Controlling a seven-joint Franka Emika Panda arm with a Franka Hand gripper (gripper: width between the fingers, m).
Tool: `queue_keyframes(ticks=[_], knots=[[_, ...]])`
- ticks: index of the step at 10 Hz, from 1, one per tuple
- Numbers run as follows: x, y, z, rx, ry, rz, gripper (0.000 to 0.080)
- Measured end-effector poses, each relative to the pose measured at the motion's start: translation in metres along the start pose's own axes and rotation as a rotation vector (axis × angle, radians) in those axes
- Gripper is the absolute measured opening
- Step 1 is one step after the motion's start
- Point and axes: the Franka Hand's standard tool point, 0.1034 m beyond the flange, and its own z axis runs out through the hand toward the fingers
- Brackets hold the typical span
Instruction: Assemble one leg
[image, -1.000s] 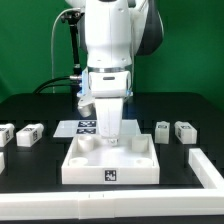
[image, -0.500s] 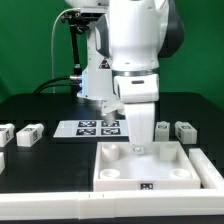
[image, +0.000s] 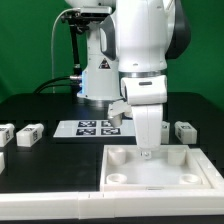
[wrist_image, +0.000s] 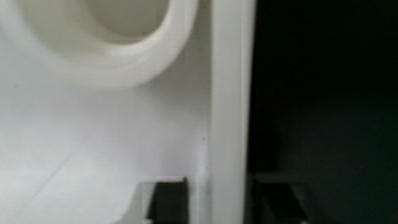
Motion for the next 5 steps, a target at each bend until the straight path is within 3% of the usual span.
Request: queue_keyframes(ticks=[1,2,3,4,5], knots=[[-0.0002,0.0000,0.0000,0.000,0.000,0.000,0.0314],[-0.0003,0.0000,0.0001,0.000,0.000,0.001,0.0314],[-0.0005,-0.0001,0.0001,0.000,0.000,0.001,0.0498],[-0.0006,-0.0001,0.0001,0.000,0.000,0.001,0.0600],[-0.0008,-0.0001,0.0002,0.000,0.000,0.002,0.0600]])
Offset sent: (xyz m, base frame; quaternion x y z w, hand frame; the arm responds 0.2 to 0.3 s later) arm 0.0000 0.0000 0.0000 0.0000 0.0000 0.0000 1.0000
